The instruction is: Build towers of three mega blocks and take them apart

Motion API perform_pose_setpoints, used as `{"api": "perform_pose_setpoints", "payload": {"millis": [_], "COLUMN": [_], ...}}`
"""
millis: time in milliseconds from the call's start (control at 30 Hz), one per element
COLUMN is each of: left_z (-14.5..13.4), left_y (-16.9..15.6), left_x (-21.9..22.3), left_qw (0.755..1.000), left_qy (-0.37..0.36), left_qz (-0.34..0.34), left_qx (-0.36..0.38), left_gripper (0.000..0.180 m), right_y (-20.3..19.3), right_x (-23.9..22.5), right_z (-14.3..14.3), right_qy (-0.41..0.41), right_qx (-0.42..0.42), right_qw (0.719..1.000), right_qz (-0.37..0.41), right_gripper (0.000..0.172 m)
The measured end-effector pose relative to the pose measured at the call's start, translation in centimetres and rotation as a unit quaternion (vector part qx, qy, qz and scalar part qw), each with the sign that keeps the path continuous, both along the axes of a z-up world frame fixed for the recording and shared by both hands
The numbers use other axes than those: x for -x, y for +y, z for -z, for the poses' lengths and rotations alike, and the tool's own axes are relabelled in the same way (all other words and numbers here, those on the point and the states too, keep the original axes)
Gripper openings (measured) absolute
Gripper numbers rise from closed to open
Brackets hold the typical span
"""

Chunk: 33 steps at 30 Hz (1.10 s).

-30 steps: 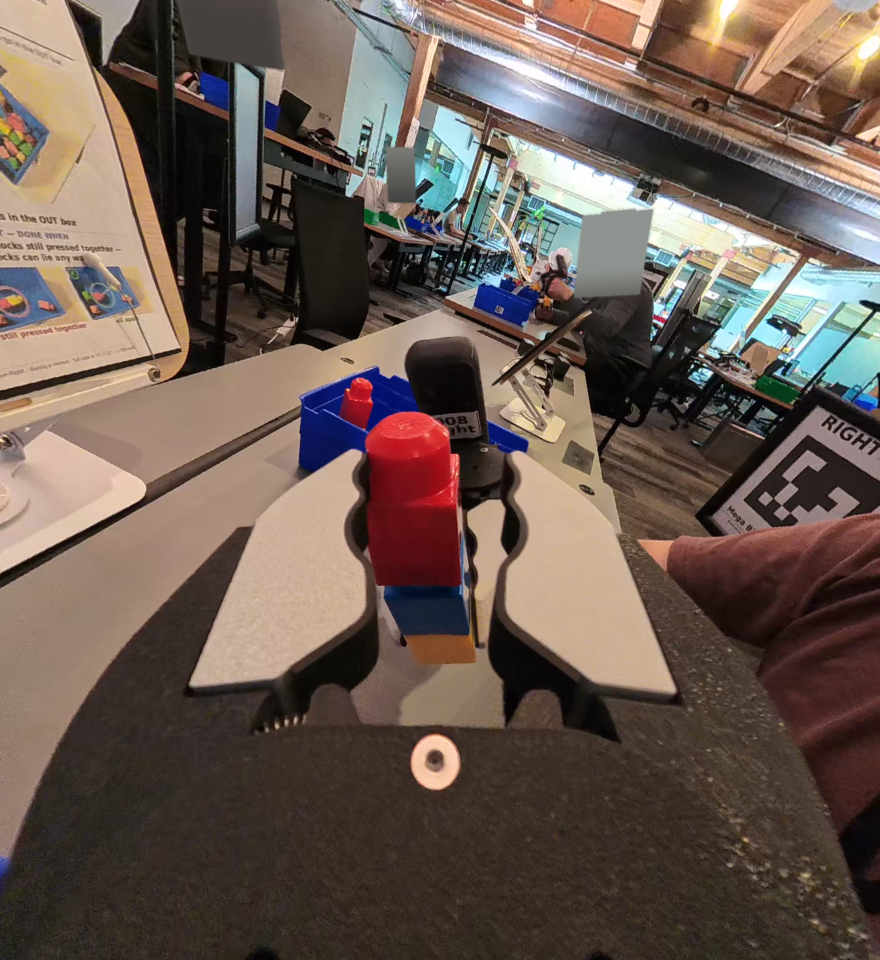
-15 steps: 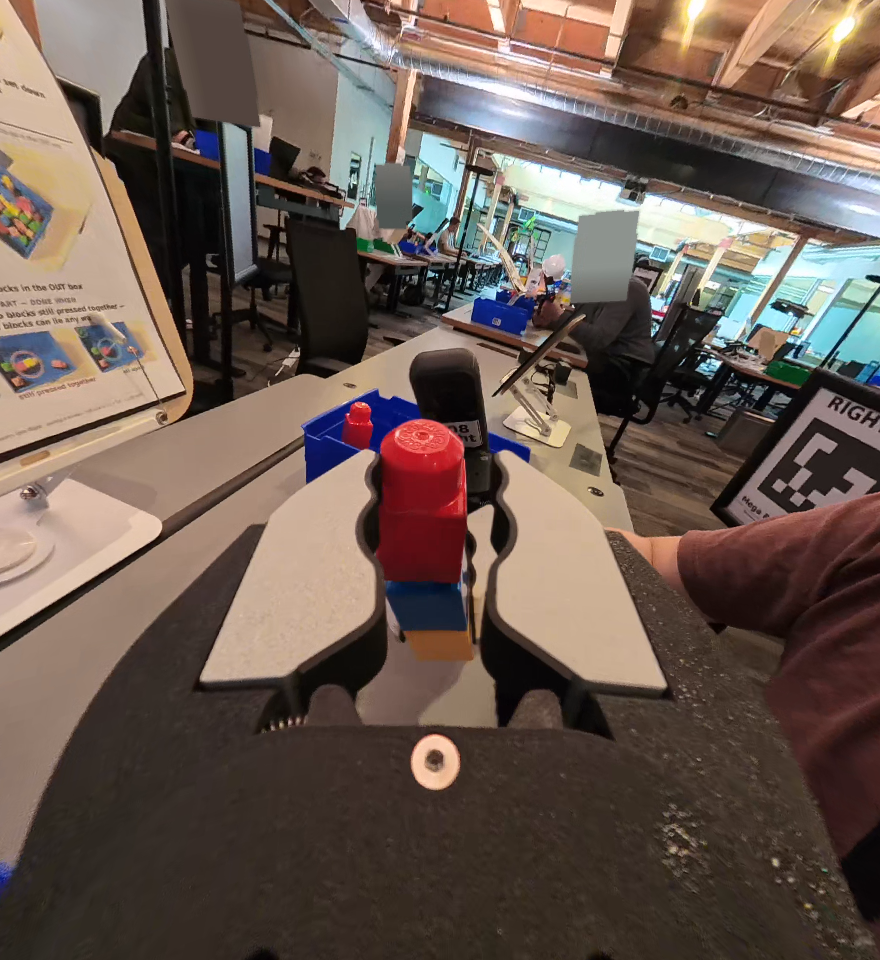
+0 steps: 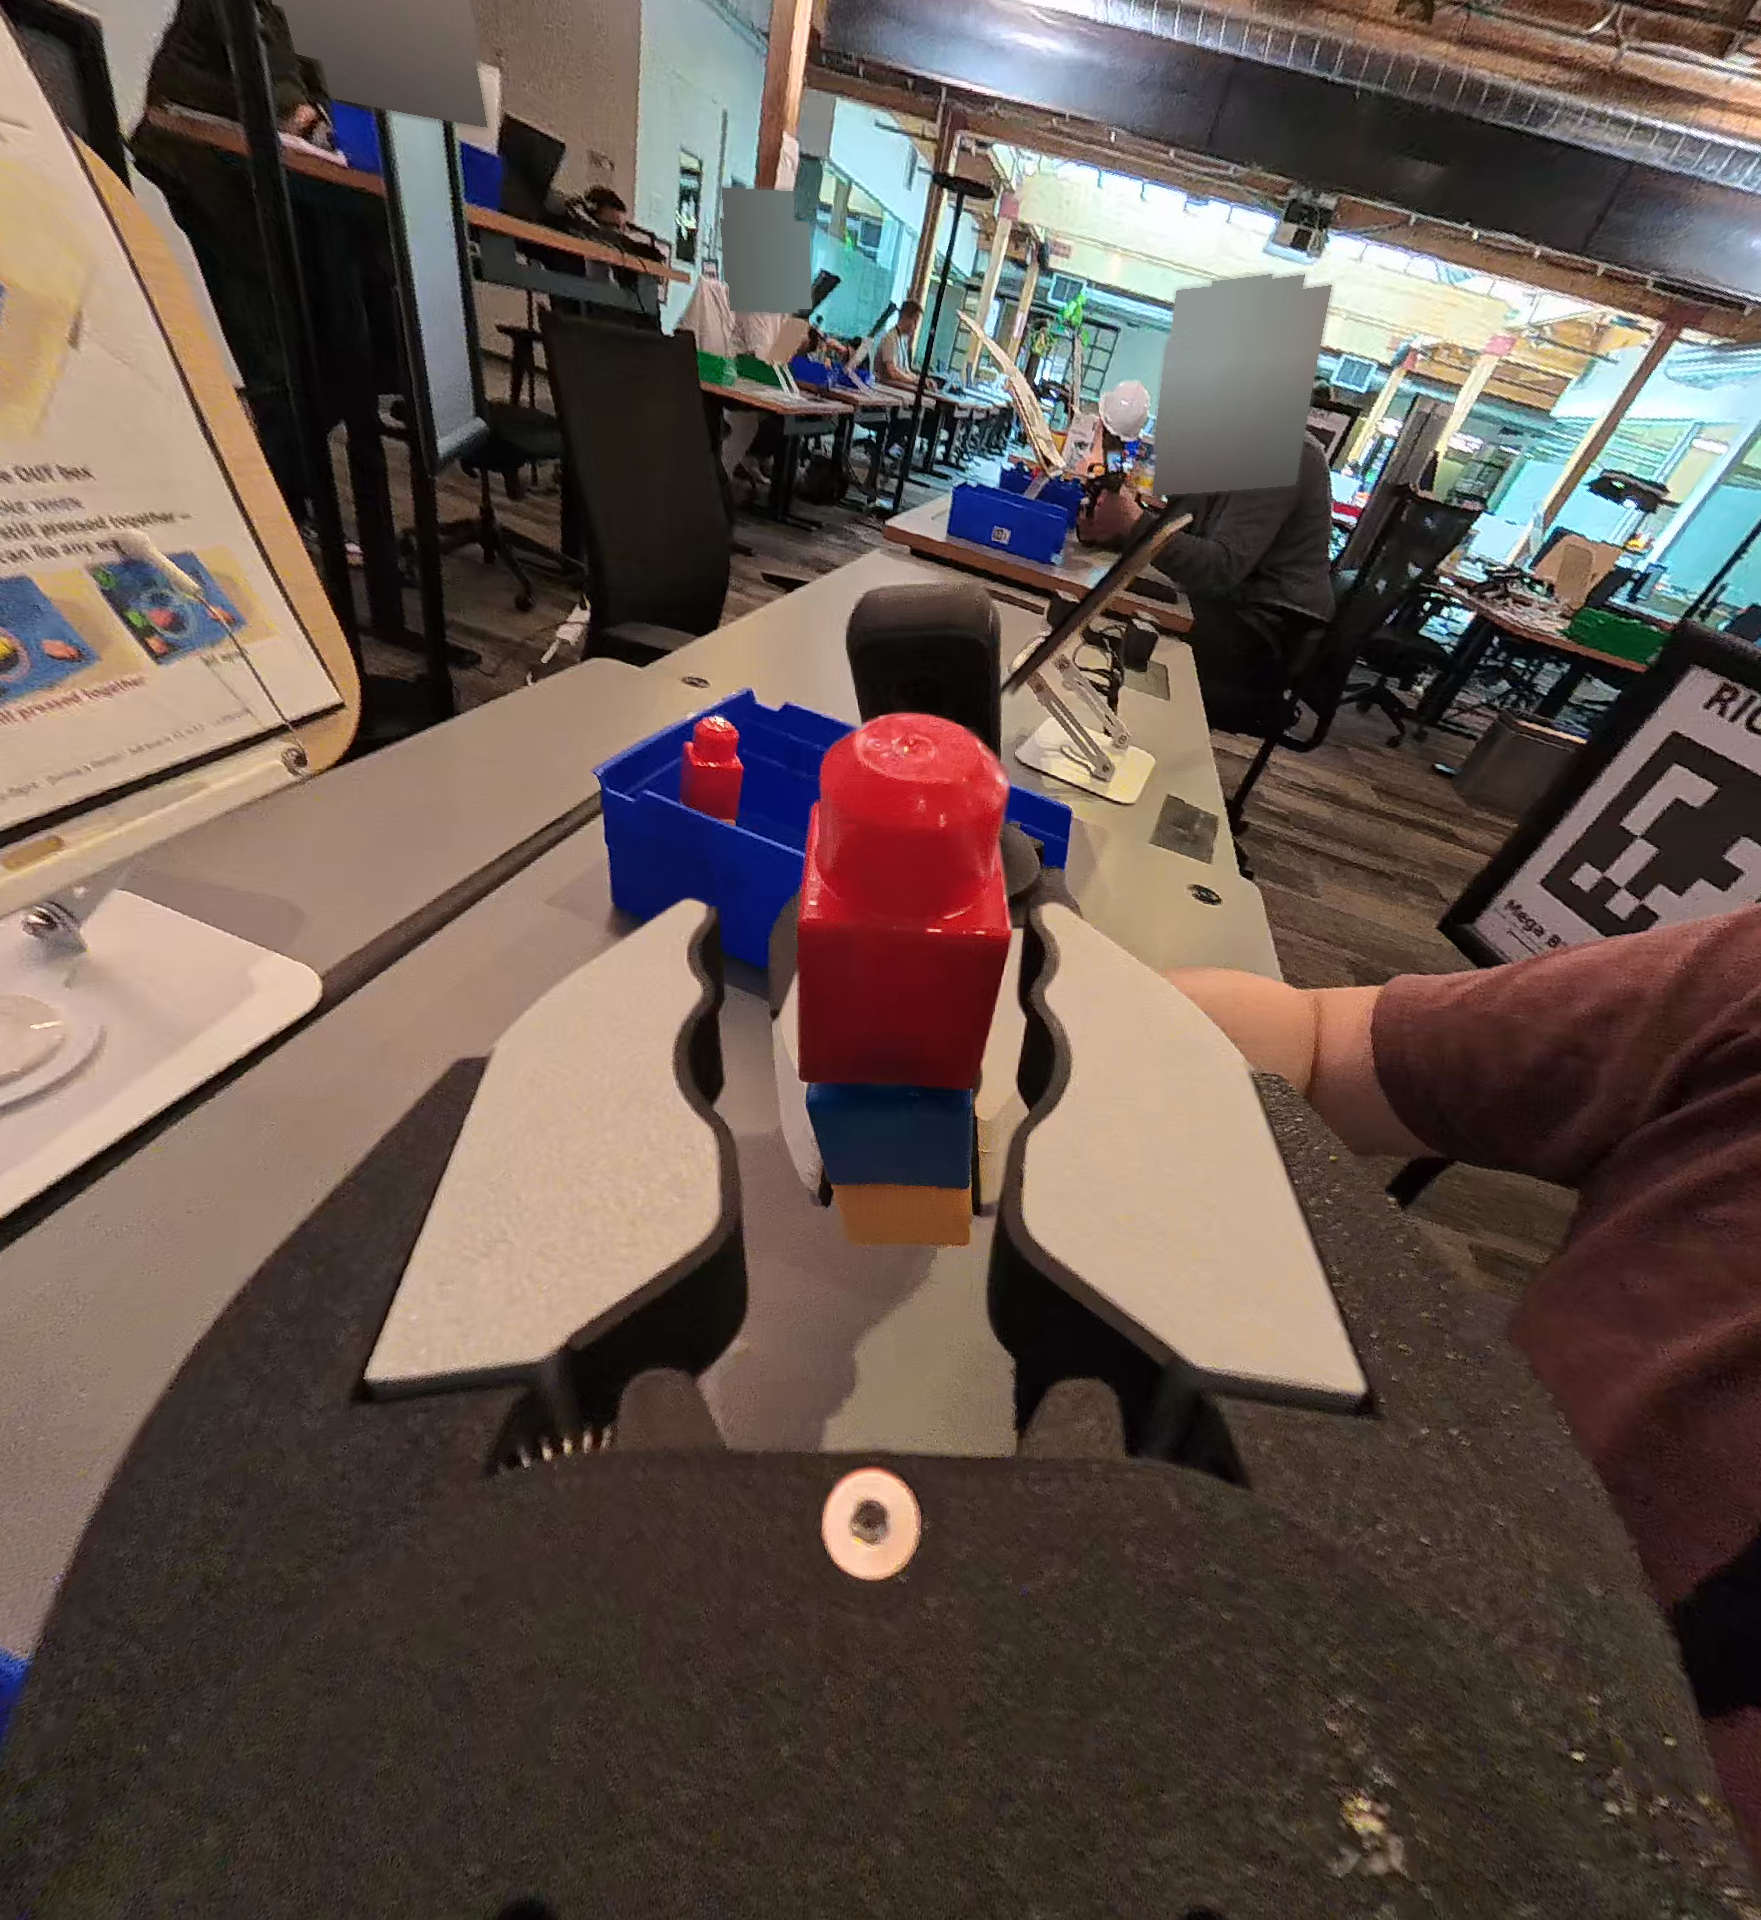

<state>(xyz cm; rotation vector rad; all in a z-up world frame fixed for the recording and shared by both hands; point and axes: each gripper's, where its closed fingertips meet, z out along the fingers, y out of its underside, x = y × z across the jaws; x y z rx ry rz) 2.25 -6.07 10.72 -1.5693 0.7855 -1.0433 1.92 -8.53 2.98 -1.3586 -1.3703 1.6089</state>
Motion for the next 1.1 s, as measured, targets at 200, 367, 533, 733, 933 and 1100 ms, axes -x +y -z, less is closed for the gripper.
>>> {"api": "perform_pose_setpoints", "payload": {"millis": [200,367,533,733,933,1100], "left_z": [0.5,0.4,0.1,1.2,2.8,3.2], "left_y": [-0.1,0.0,0.0,-0.3,0.1,0.3], "left_x": [-1.0,-1.0,-1.3,-0.9,-0.8,-0.6], "left_qw": [0.999,0.994,0.992,0.997,0.994,0.992], "left_qy": [-0.025,-0.068,-0.082,-0.018,0.009,0.009], "left_qz": [0.031,0.053,0.056,0.044,0.047,0.046], "left_qx": [0.035,0.074,0.074,0.065,0.095,0.114], "left_gripper": [0.035,0.036,0.036,0.035,0.035,0.036], "right_y": [-0.2,-0.4,-0.3,-0.4,0.0,0.0], "right_x": [-0.1,0.1,0.0,0.0,0.3,0.3], "right_z": [-0.1,-0.1,-0.6,0.0,1.5,1.7], "right_qy": [0.005,0.012,0.027,-0.004,-0.046,-0.053], "right_qx": [0.017,0.036,0.046,0.032,0.008,0.023], "right_qw": [1.0,0.999,0.998,0.999,0.999,0.998], "right_qz": [-0.012,-0.019,-0.017,-0.018,-0.001,-0.007], "right_gripper": [0.036,0.036,0.036,0.035,0.035,0.036]}}
